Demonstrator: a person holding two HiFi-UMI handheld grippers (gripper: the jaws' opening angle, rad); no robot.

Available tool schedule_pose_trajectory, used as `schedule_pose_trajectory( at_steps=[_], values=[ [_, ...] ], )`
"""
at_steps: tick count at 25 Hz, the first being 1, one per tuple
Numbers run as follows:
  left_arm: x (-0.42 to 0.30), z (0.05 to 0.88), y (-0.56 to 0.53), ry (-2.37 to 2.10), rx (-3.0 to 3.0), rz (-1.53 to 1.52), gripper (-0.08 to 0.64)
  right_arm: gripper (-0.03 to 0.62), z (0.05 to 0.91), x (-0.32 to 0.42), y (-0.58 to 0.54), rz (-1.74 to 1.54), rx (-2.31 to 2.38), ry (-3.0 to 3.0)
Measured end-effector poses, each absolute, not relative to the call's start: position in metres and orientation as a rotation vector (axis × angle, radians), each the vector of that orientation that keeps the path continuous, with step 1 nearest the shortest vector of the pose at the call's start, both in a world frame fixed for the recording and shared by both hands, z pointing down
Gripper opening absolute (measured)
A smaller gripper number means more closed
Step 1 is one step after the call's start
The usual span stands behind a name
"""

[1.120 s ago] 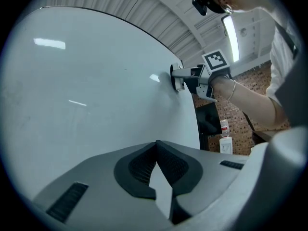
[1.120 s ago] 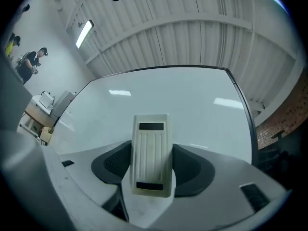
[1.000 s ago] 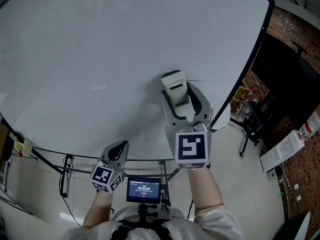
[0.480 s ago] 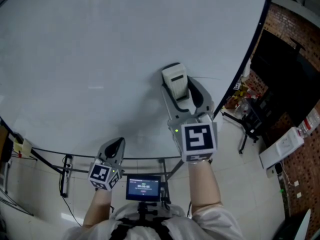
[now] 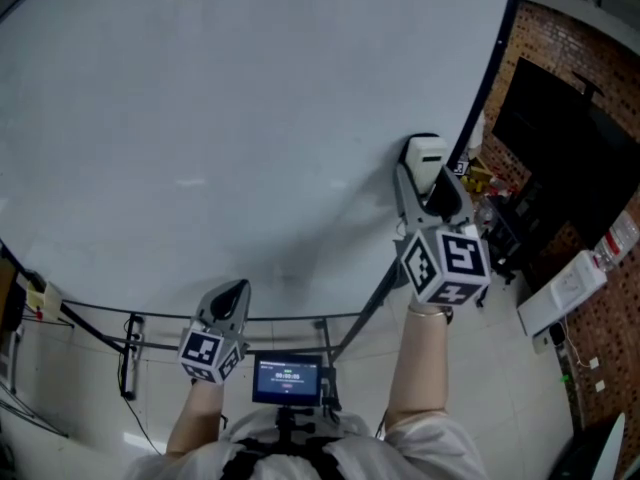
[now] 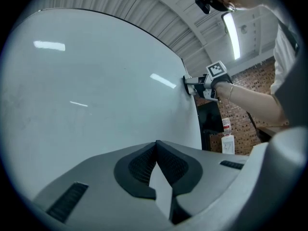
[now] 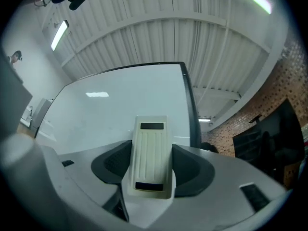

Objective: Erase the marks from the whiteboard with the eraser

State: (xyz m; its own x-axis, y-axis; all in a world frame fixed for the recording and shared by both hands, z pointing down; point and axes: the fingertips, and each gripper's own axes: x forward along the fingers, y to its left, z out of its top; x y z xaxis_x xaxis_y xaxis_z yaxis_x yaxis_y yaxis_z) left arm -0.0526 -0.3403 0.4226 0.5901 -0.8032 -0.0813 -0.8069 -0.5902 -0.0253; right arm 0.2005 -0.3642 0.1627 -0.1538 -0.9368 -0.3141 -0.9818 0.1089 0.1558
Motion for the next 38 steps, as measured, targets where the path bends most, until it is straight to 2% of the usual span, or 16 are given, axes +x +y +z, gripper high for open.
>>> schedule_pose_trajectory(
  at_steps=[6,9,19,22,29,38],
  values=[
    [-0.052,0.417,-0.337,1.402,-2.731,0.106,0.006,0.262,0.169,0.240,-0.365,0.422,-2.032,2.147],
    [-0.056,0.418,-0.335,1.412,-2.727,0.102,0.006,0.261,0.170,0.235,-0.358,0.405,-1.997,2.159],
    [-0.079,0.423,-0.329,1.495,-2.696,0.114,0.006,0.261,0.158,0.087,-0.344,0.565,-1.624,2.475],
    [-0.090,0.424,-0.331,1.525,-2.686,0.123,0.006,0.261,0.164,0.058,-0.353,0.643,-1.650,2.540],
    [-0.092,0.427,-0.334,1.520,-2.695,0.107,0.006,0.262,0.165,0.070,-0.362,0.674,-1.737,2.462],
    [-0.069,0.434,-0.342,1.468,-2.738,0.089,0.006,0.262,0.162,0.128,-0.363,0.560,-1.763,2.361]
  ],
)
